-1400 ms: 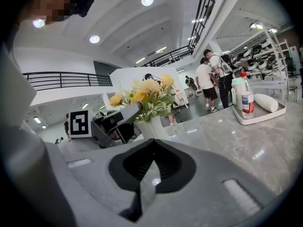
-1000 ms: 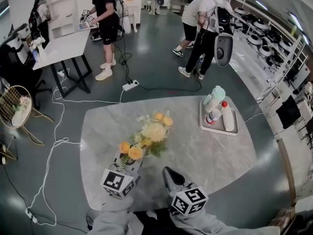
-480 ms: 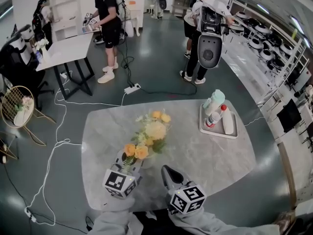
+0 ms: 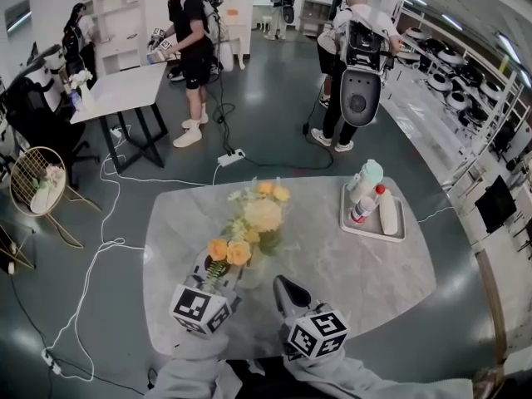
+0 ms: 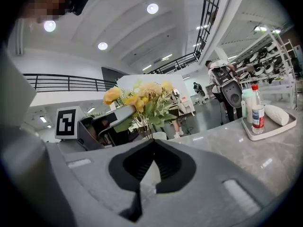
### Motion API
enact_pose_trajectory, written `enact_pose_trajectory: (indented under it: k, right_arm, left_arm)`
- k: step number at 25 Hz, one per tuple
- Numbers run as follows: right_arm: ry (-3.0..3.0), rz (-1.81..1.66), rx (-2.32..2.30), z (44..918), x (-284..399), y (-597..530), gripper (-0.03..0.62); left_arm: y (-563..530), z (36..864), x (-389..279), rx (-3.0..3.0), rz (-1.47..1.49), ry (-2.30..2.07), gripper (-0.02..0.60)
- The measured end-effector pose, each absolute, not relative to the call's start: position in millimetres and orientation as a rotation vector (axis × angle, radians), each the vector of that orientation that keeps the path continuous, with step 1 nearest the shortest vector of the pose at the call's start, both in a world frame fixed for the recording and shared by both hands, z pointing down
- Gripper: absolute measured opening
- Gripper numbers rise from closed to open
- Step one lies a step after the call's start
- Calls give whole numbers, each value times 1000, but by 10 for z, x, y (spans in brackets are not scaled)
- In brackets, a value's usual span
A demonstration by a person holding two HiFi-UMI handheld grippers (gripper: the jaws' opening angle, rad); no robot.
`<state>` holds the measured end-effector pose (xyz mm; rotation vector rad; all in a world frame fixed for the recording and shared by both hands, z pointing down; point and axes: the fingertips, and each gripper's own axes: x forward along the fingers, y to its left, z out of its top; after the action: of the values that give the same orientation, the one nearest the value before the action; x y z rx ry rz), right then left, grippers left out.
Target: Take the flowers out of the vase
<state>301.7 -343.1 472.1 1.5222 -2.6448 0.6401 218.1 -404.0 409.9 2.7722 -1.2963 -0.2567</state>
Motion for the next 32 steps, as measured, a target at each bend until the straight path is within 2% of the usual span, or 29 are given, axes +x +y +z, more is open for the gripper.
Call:
enact_pose_trajectory:
  k: [17, 32]
  right_arm:
    - [-2736, 597, 1501, 4316, 2868, -3548, -2]
    - [-2779, 562, 1510, 4277, 2858, -3610, -2]
  left_arm:
    - [-3913, 2947, 2003, 2850, -437, -1373, 48]
    - [-3795, 2284, 1723, 2891, -601, -1474, 48]
